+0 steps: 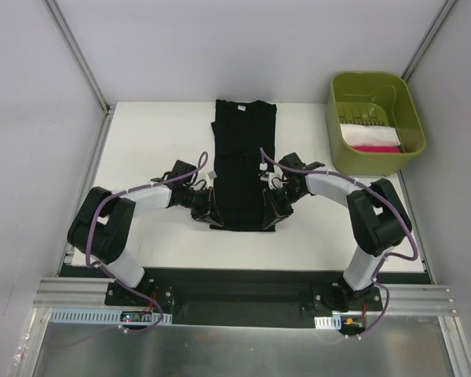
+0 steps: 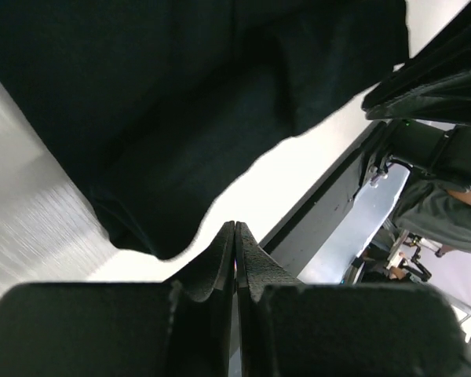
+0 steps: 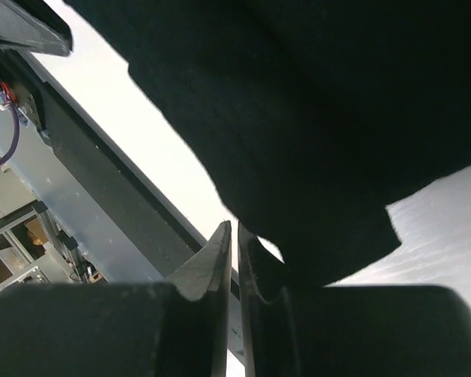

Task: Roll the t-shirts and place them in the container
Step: Roll the T-shirt to the center of the board.

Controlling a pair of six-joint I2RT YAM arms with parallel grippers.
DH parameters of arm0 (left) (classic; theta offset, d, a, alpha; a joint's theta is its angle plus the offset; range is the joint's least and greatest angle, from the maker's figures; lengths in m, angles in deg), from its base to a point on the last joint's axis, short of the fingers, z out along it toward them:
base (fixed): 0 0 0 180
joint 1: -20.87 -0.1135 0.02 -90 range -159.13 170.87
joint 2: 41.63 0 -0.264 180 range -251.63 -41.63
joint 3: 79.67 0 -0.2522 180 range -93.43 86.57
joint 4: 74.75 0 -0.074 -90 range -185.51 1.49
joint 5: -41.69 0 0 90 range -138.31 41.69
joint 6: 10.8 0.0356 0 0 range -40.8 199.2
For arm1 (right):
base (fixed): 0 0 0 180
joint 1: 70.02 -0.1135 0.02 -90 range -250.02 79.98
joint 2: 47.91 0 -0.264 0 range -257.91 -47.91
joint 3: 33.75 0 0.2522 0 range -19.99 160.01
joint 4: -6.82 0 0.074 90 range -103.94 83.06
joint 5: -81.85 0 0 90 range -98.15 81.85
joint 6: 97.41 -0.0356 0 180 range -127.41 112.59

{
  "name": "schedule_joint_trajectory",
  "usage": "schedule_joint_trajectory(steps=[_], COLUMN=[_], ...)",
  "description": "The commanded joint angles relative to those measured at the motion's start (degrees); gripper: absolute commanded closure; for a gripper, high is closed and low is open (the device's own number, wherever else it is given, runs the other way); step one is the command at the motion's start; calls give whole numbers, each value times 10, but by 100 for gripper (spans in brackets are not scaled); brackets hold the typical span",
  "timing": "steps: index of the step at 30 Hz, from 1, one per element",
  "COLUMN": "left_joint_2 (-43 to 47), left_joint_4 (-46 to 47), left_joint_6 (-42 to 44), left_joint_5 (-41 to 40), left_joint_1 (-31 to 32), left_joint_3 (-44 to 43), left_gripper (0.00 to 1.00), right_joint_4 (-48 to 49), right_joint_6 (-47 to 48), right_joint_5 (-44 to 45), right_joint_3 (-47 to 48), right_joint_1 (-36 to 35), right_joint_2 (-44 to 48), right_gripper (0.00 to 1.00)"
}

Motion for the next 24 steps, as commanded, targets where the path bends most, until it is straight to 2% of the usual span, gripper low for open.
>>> schedule_joint_trajectory(steps=[1,10,15,20,22,24], left_joint_2=[-29,-111,-124,-49,-21,-4], left_joint_4=[15,8,-6,-7,-10,-26], left_joint_6=[23,54,102,168,177,217], left_joint_5=[15,-13,-21,30,42,73], left_joint_1=[3,-15,-37,-33,-24,-9], left_joint_3=[-32,-134,-216,-181,-138,-107], left_gripper=[100,100,100,100,97,87], right_joint_4=[-24,-44,-38,-68,-72,-70], right_joint_6=[31,57,77,111,110,101], right_joint_5=[-1,45,73,41,38,34], right_joint_3=[48,137,241,255,217,186], right_joint_1=[-3,13,53,71,74,73], right_joint_2=[-24,-90,-105,-74,-56,-23], right_gripper=[91,94,94,86,82,80])
